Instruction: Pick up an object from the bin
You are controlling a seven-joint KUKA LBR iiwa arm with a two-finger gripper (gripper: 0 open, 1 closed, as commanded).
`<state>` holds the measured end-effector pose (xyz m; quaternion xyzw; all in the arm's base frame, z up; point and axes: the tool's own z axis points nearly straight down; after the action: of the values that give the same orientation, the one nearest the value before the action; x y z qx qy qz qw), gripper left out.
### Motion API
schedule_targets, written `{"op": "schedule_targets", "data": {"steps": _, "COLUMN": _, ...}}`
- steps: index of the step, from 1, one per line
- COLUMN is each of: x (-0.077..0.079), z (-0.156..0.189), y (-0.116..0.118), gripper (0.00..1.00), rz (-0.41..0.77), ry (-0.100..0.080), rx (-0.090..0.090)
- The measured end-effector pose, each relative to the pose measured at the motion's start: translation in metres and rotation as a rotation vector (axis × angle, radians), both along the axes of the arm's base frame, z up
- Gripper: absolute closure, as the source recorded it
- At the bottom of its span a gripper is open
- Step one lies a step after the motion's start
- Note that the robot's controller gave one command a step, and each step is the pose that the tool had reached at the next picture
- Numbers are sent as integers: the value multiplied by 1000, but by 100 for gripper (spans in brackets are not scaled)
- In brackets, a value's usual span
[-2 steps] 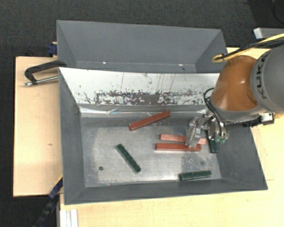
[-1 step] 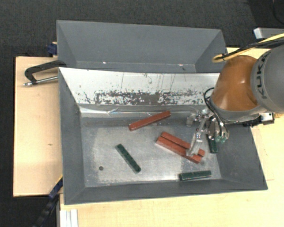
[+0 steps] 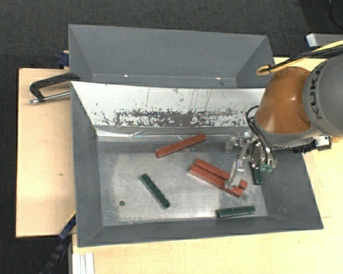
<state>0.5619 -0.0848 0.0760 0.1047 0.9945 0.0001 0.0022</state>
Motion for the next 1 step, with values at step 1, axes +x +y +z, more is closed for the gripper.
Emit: {"op": "schedule_targets", "data": {"steps": 1, "x": -5, "z": -1, "y": 31, "gripper": 100, "rz": 78, "ry": 3, "rx": -1}}
